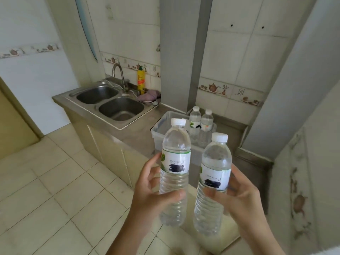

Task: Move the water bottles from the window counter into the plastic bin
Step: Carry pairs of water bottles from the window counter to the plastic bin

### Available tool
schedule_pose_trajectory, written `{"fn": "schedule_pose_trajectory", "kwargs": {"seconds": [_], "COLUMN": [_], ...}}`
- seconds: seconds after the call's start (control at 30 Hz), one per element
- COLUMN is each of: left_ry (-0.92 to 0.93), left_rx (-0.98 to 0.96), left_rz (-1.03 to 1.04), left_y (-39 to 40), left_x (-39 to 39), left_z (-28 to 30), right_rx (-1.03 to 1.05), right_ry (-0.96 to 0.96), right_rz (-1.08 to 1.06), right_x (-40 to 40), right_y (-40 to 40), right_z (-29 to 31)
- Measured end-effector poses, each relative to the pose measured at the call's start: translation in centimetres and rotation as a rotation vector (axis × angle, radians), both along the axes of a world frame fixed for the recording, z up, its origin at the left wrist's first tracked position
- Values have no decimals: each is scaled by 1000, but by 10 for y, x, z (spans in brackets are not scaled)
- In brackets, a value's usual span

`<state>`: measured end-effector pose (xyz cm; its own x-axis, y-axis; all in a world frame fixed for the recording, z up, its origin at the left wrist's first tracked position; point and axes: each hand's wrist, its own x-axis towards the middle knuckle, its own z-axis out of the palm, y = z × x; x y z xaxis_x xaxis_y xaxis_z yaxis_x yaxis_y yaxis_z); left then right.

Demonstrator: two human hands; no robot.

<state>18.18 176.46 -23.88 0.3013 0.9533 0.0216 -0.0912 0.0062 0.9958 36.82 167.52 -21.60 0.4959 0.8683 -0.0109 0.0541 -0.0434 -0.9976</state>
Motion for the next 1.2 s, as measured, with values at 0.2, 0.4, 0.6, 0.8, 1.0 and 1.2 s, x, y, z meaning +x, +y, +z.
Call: {"fn": "schedule_pose_trajectory", "kwargs": {"seconds": [0.2, 0.4, 0.6, 0.8, 1.0, 1.2], "left_ry": [-4, -11, 58, 172, 291, 344], "left_rx": [-53, -102, -14, -20, 24, 101], "left_rz": [4, -39, -133, -277, -356, -330], "left_y": [95, 175, 250, 321, 355, 355], "left_x": [59, 113, 160, 199, 231, 241], "left_z": [-12, -14, -21, -48, -94, -127], "right_rx": [-27, -19, 5, -24, -135, -332], "right_ry": [13, 24, 3, -42, -153, -286], "right_rz": [-74, -133, -246, -374, -520, -651], "right_x": [55, 98, 122, 137, 141, 138], "right_y": [96, 169, 229, 284, 323, 327], "right_z": [-15, -23, -37, -62, -88, -114]}}
